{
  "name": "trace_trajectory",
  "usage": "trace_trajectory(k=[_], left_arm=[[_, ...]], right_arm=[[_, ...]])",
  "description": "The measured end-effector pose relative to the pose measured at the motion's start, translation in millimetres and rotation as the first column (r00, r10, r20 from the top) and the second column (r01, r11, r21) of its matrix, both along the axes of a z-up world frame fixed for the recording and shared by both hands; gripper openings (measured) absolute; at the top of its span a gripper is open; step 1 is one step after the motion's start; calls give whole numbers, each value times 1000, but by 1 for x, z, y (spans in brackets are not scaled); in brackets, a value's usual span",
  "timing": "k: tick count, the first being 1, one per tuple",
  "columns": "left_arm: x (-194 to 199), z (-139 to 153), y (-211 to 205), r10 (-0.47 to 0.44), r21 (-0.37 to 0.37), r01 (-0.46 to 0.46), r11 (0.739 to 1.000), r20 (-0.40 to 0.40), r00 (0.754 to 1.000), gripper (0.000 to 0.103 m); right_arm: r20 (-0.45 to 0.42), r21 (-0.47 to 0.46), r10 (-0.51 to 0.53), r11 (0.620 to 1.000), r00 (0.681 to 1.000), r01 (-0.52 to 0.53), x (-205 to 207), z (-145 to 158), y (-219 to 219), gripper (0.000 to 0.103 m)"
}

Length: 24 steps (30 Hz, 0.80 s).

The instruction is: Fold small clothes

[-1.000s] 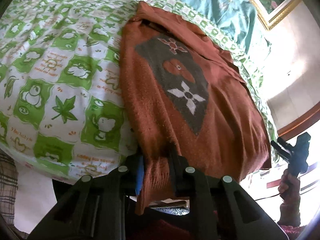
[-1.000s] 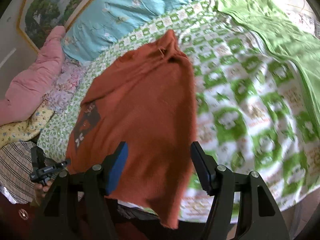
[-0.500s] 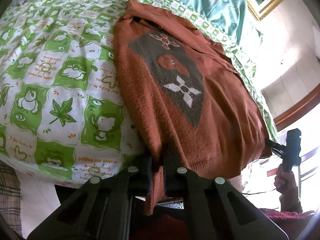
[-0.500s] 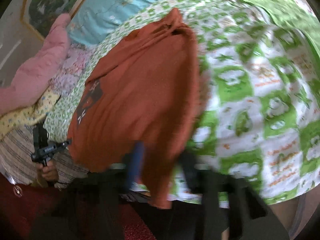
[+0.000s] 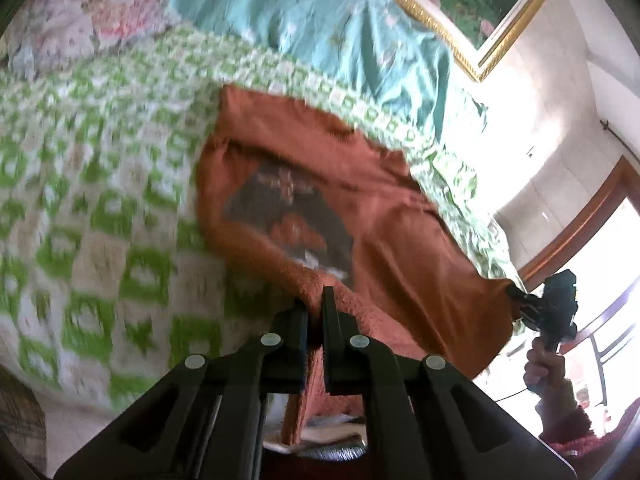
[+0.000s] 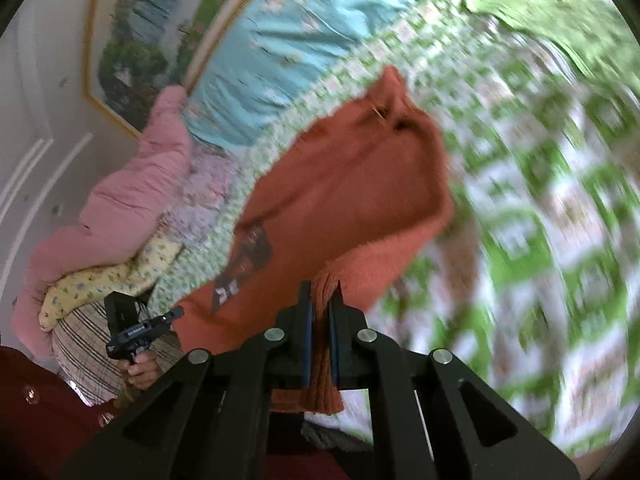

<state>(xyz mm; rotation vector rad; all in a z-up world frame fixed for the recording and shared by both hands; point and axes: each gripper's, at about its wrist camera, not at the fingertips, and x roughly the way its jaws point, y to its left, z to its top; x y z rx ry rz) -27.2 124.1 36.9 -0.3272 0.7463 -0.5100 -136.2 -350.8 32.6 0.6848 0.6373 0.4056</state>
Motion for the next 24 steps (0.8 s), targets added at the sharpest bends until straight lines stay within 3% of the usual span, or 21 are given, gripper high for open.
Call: trace_trajectory(k=[9,15,19,24], left_arm=[[62,36,5,137,-69,-129,989,125,983,3],[123,56,1,170,-87,-158,984,162,972,3],[168,55,-3,189,-76,-179,981,161,969,3],[227,40,-6,226,-71,-219,973,102,969,3]], right_arm=[[153,30,-80,997,985,77,64,40,-11,7],[169,9,-111,994,979,111,126,59,-21,7],[173,-30,-105,993,979,111,172,70,-24,7],[147,-61,-126,989,981,136,223,70,-33,7]])
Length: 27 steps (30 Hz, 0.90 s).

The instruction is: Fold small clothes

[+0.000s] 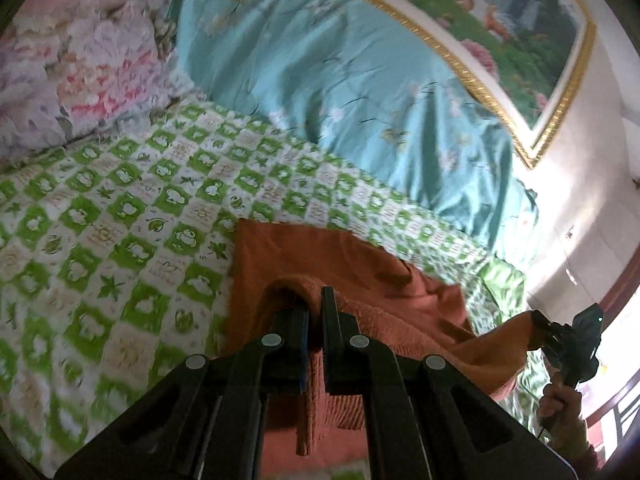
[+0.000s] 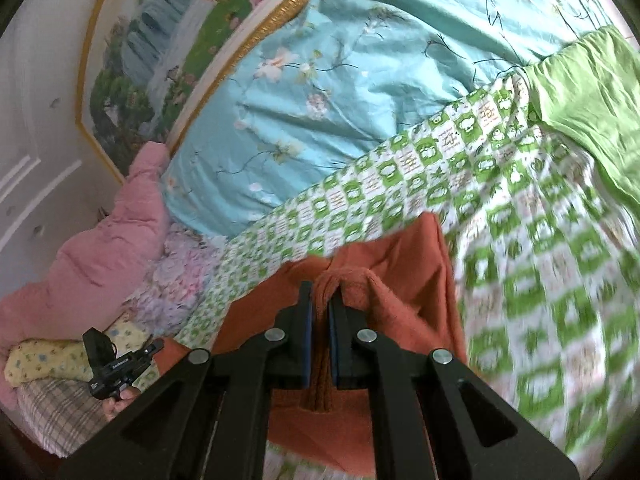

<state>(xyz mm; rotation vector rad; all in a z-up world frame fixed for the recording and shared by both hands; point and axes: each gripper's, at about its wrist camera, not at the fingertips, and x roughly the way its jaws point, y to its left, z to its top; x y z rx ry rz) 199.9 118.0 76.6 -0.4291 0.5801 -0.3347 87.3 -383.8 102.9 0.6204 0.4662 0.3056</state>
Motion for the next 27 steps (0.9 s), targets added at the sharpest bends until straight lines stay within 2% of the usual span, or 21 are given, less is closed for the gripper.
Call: trace_trajectory(k=[5,9,13,15,19,20,21,23,24,26,27], left_arm=[[44,-13,-1,6,-1,-6,1000,-38,999,3],[74,-30,-4,15,8,-14,1000,-88,996,3],[104,-56,0,24,-5,-25,1000,-171,985,3],[110,-65,-2,25,15,-23,1000,-193,981,4],[101,-66,-4,15,64,-1,998,-208,978,10],[92,-61,-4,17,87,0,996,-200,980,10],[82,-56,-4,18,107,1,994,-186,982,11],[59,-44,-8,-18,121,37,992,-154,988,11],[47,-39,-15,-52,119,70,990,-144,988,11],[30,-35,-37,-134,135,153,979,-140,981,12],[26,-36,-48,-167,149,189,971,-147,975,15]], right_arm=[[-49,-60,-23,998,999,20,43,-5,-5,7],[-114,-92,-45,995,992,34,73,-24,-7,7],[-196,-122,-74,991,978,51,97,-48,-8,7],[-231,-123,-75,991,970,48,104,-59,-8,9],[-287,-100,-95,993,953,69,108,-71,-13,11],[-284,-84,-98,993,954,77,103,-70,-15,16],[-275,-76,-105,993,956,88,98,-68,-17,25],[-236,-82,-126,991,964,110,81,-58,-18,39],[-208,-96,-131,989,969,113,70,-50,-15,40],[-173,-114,-88,991,981,69,60,-41,1,40],[-170,-128,-15,992,985,-7,59,-39,18,40]])
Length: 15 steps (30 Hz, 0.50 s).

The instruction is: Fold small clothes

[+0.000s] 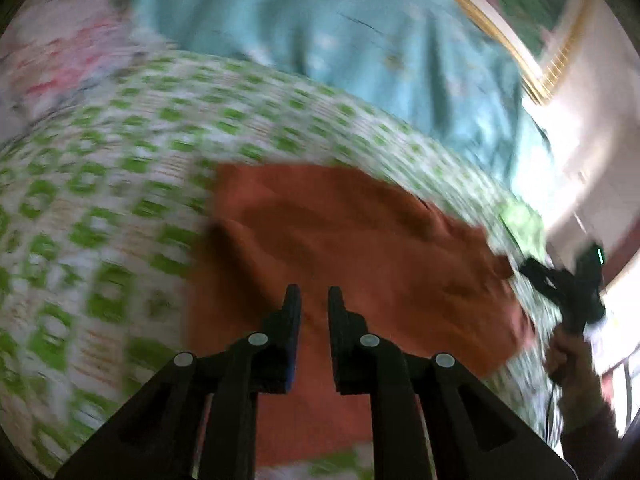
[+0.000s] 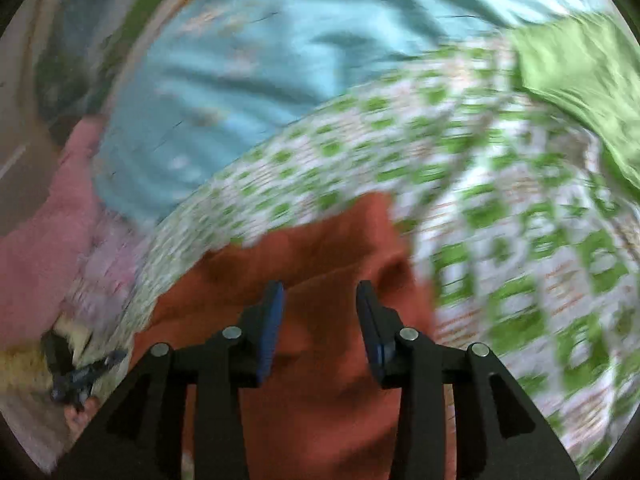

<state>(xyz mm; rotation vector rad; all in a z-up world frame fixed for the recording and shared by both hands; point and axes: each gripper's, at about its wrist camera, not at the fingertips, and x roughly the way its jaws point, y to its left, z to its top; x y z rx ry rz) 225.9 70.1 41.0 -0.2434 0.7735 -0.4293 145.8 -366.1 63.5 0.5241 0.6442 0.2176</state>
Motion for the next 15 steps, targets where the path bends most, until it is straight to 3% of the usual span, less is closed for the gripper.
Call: trace_trajectory(k=[2,4,7,10,13,15], left_arm=[[0,-10,-36,-88,50,90,995,-32,996,15],[8,-21,-61,-119,104,126,986,-76,990,16],[27,-37,-76,-113,184,137,973,-134,985,15],[46,-35,-76,-123,209,150,966,-139,983,13],[69,-26,-66,-85,241,107,964,-99,991,13],[91,-18,-58,-4,294,20,955,-55,999,13]], right_arm=[[-56,-43,157,986,986,-159,8,-5,37,40],[-145,-98,300,944,943,-315,19,-16,77,40],[-227,-137,420,880,879,-456,35,-31,110,41],[-273,-199,388,873,881,-446,54,-37,107,41],[-265,-288,282,889,922,-355,75,-34,86,41],[-233,-320,200,908,952,-270,89,-27,70,41]])
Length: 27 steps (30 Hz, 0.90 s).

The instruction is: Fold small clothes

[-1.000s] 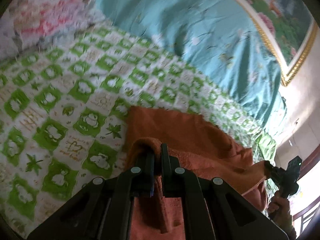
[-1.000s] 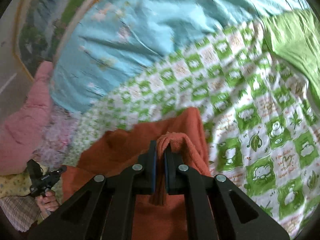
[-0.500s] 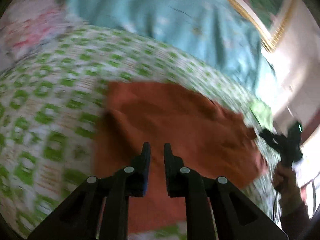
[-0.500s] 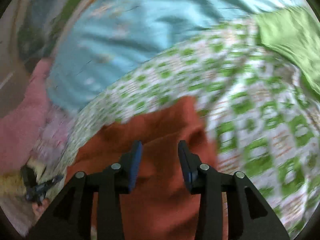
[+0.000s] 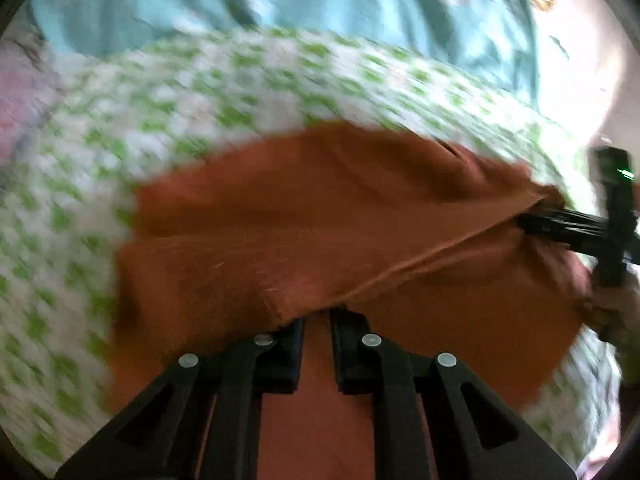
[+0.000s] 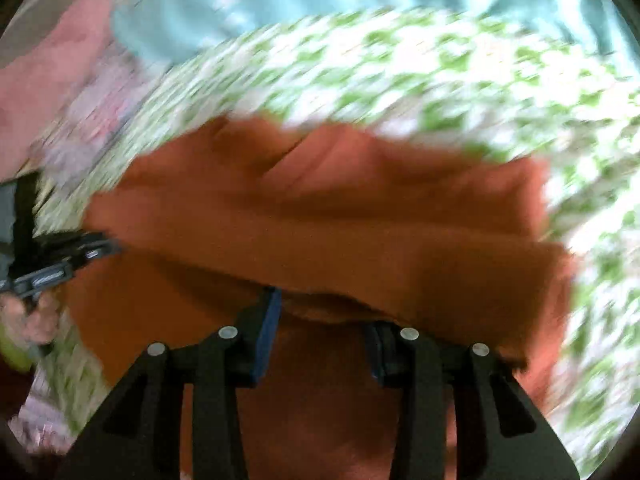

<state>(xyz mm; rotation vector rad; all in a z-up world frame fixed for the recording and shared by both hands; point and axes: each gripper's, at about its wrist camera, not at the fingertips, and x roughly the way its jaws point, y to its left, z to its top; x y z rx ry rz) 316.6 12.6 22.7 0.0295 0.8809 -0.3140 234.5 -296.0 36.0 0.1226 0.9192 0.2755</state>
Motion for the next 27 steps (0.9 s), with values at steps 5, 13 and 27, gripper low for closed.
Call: trace_trajectory(k=[5,13,27], left_arm=[[59,10,32,202,-1,-202,979,35,979,14],[36,16,80,305,-94,-303,948,10,952,22],[-121,21,70,261,-242,-256,936,-12,965,35]], right_arm=[[85,-26,-194,980,977,196,31,13,-36,42],[135,109,-334,941,933,321,-1,35,-70,50],[81,206,-219,958,972,199,-103,19,-6,62]])
